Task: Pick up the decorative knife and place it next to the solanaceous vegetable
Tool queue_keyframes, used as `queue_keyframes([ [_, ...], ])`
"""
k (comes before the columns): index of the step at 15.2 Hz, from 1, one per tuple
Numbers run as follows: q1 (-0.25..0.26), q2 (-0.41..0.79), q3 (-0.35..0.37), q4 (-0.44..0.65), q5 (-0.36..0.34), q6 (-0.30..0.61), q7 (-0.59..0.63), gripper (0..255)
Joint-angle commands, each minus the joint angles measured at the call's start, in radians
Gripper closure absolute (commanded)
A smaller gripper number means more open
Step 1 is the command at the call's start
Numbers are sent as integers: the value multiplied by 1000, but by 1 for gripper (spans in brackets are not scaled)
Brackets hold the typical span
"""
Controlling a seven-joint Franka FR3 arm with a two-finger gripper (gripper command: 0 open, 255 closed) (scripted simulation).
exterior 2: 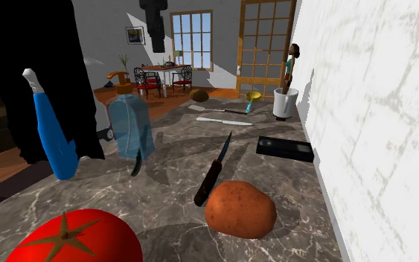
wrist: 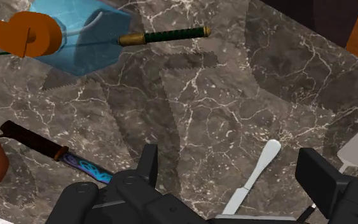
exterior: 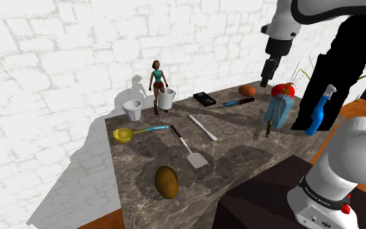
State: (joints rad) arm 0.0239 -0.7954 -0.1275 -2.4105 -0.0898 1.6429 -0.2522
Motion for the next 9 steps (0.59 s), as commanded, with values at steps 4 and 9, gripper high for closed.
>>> queue_keyframes([
  [4,8,53,-134,-51,-67,125,-210,0],
  [9,35,172,-276,-48,-106,261,-418,0],
])
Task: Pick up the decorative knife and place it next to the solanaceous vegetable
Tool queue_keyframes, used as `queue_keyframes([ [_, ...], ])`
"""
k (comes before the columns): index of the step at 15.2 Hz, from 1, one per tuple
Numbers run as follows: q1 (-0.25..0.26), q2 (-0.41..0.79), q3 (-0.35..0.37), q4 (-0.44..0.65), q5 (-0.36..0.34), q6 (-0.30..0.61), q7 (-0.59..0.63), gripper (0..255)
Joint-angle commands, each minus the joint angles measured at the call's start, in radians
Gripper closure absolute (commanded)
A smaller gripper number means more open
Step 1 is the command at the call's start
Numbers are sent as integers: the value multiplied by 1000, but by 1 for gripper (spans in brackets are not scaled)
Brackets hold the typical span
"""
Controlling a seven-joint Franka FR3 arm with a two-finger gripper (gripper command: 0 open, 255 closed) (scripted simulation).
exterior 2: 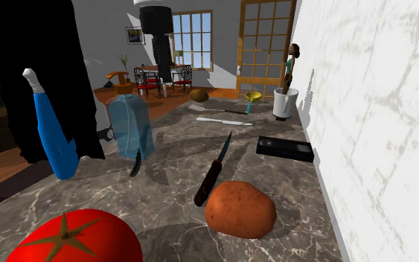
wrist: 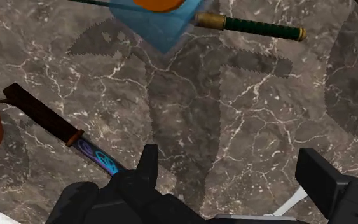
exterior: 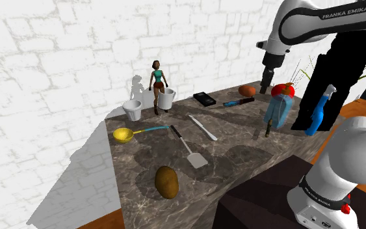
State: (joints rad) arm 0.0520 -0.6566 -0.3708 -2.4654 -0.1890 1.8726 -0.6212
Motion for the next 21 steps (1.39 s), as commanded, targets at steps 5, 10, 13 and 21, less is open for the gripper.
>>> queue_keyframes([
  [5,61,201,-177,56,9,163,-273,0],
  [10,142,416,-321,149,118,273,-537,0],
  [13,183,575,-392,225,248,315,-728,0],
  [21,132,885,-379,376,540,348,-1068,0],
])
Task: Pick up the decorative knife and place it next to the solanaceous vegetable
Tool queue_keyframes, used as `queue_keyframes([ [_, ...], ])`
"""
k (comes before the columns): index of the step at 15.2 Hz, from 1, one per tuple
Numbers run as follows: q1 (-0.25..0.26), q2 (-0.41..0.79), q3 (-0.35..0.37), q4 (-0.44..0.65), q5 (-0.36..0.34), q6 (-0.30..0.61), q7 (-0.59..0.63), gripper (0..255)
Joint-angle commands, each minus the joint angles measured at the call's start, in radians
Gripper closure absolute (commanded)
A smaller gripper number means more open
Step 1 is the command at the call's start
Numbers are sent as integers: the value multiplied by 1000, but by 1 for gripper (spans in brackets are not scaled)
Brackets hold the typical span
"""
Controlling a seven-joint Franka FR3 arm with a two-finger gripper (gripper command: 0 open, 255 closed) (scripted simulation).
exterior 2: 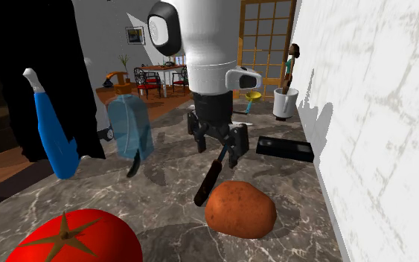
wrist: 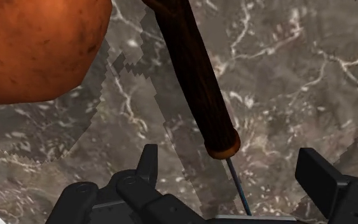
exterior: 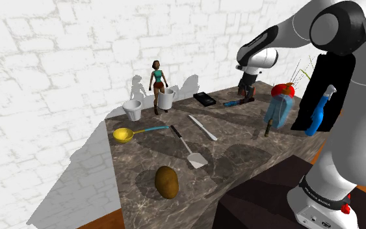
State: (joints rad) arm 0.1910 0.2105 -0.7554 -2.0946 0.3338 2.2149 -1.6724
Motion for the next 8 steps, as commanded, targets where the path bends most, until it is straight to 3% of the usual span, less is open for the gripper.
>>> queue_keyframes([
  [1,-10,27,10,2,28,16,-23,0],
  [8,-20,62,27,-11,65,51,-48,0],
])
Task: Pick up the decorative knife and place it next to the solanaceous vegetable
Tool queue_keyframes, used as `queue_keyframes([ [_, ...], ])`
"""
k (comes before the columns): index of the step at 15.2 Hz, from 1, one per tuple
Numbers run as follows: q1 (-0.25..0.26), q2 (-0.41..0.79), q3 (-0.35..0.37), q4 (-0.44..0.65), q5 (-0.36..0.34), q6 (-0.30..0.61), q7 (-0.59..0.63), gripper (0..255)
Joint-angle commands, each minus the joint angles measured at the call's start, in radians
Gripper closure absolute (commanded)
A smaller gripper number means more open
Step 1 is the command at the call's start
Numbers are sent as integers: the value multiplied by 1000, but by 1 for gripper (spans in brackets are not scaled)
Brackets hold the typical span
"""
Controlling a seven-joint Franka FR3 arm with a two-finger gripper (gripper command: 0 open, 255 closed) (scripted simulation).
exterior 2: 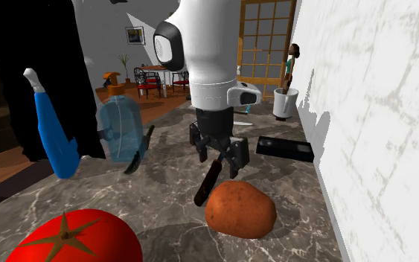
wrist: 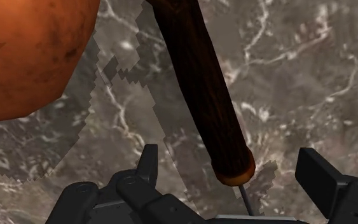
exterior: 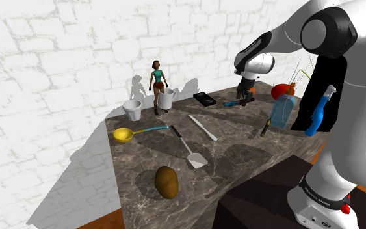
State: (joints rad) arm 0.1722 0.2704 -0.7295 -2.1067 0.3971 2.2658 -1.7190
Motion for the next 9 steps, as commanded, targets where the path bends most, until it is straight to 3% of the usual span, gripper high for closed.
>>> queue_keyframes([
  [1,-1,2,1,1,2,0,-1,0],
  [5,-1,2,1,1,2,0,-1,0],
  [6,-1,2,1,1,2,0,-1,255],
  [9,-1,2,1,1,2,0,-1,255],
])
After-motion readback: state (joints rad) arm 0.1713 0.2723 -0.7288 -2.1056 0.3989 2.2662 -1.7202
